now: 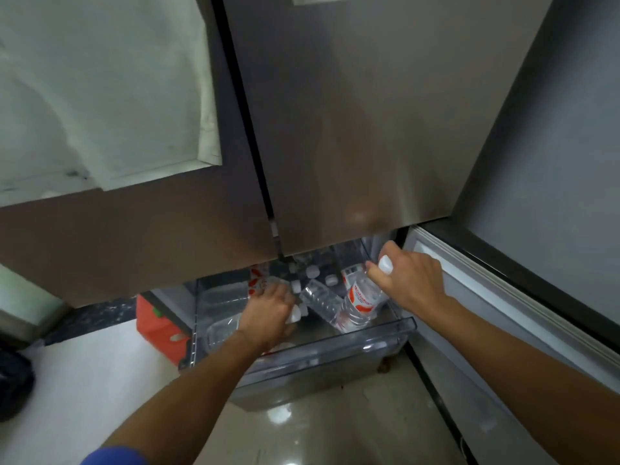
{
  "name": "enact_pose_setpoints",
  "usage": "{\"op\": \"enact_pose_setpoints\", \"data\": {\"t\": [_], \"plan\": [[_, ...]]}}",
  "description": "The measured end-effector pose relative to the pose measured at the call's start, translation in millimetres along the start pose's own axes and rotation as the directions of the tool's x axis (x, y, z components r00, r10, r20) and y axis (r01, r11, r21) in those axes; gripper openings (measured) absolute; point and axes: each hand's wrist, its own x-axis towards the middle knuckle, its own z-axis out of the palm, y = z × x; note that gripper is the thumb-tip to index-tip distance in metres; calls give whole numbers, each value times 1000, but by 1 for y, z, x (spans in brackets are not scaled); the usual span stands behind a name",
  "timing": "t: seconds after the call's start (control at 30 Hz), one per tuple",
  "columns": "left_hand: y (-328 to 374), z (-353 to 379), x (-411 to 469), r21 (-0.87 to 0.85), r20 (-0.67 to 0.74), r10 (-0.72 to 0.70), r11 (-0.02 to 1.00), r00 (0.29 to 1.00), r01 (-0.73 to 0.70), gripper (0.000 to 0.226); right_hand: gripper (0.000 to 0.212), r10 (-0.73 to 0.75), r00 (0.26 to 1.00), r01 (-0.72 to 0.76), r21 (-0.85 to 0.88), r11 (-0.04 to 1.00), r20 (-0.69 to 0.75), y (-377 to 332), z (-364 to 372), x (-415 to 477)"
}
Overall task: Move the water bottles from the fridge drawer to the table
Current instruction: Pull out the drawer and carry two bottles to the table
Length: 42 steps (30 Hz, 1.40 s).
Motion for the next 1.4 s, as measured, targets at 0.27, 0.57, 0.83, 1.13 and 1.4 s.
{"op": "enact_pose_setpoints", "data": {"t": [0.27, 0.57, 0.83, 1.13, 1.4], "plan": [[-30, -31, -50, 22, -116, -146, 989, 982, 149, 38, 32, -251, 966, 259, 202, 944, -66, -10, 15, 5], [-52, -96, -127, -132, -377, -513, 854, 771, 504, 31, 25, -522, 779, 618, 291, 730, -347, -81, -21, 10], [-59, -142, -274, -92, -572, -576, 753, 585, 651, 35, 28, -766, 535, 844, 276, 461, -356, -197, -53, -38], [0, -111, -558, -58, -384, -813, 494, 437, 868, 38, 31, -929, 263, 927, 334, 169, -260, -346, -56, -220], [105, -93, -796, 40, -166, -980, 104, 109, 994, 27, 36, -973, 0, 907, 409, -97, -231, -477, -69, -423]]}}
